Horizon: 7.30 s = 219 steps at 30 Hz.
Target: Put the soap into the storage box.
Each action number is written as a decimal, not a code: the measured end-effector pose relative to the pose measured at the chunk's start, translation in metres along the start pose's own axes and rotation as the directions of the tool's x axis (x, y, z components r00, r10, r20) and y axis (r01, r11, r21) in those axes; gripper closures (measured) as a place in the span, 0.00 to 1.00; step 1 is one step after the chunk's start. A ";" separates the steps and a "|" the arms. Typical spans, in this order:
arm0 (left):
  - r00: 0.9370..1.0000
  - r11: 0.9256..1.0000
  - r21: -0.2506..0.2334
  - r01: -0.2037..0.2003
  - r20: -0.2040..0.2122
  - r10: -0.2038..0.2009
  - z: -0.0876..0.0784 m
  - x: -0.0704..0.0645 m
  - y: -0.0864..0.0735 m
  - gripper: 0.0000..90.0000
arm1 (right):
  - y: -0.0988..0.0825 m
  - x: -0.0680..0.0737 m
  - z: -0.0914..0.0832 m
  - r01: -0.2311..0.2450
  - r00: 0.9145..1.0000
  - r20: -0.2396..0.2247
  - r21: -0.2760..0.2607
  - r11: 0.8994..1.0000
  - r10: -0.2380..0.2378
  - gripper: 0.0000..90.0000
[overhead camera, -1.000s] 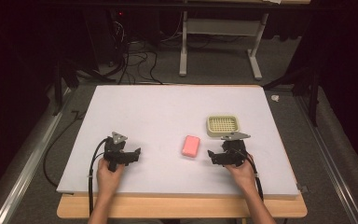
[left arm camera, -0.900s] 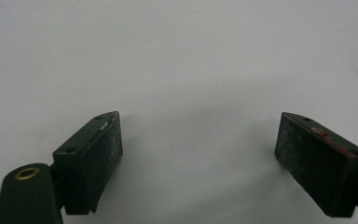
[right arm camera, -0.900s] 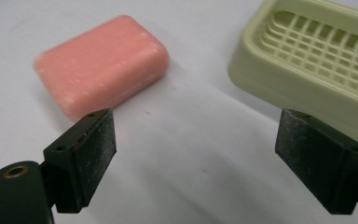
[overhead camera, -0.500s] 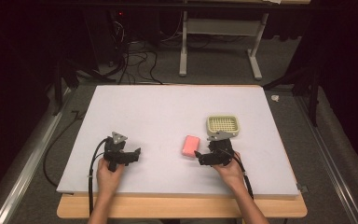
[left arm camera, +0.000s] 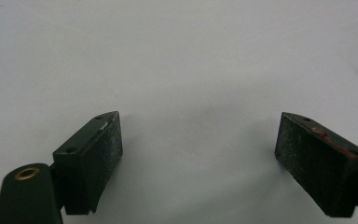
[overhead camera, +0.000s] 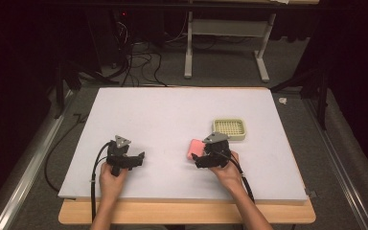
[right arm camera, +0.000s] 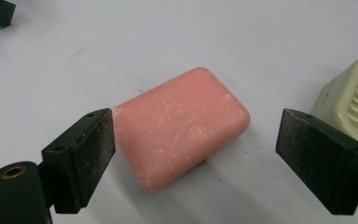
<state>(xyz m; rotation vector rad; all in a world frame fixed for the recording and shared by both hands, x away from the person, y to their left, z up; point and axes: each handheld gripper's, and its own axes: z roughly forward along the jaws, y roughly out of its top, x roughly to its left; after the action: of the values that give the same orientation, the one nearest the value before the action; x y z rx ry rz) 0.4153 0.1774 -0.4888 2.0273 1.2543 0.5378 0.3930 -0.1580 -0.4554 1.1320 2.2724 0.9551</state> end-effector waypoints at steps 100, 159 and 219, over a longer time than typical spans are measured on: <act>1.000 1.000 0.000 0.001 0.000 -0.001 0.000 0.000 0.000 0.17 | 0.008 0.007 0.038 -0.046 0.998 -0.049 0.085 0.995 0.050 0.15; 1.000 1.000 0.001 -0.001 0.001 0.001 0.000 0.000 0.000 0.17 | -0.032 -0.061 -0.057 -0.172 0.985 0.027 0.026 0.985 0.171 0.15; 1.000 1.000 0.000 0.000 0.001 0.000 0.000 0.000 0.000 0.17 | 0.009 -0.108 -0.051 -0.268 0.961 0.083 0.037 0.963 0.264 0.15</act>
<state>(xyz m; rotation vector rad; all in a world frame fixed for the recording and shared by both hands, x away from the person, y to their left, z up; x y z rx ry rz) 0.4154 0.1774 -0.4888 2.0280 1.2537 0.5370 0.4285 -0.2619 -0.4072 1.4984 2.1277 0.9401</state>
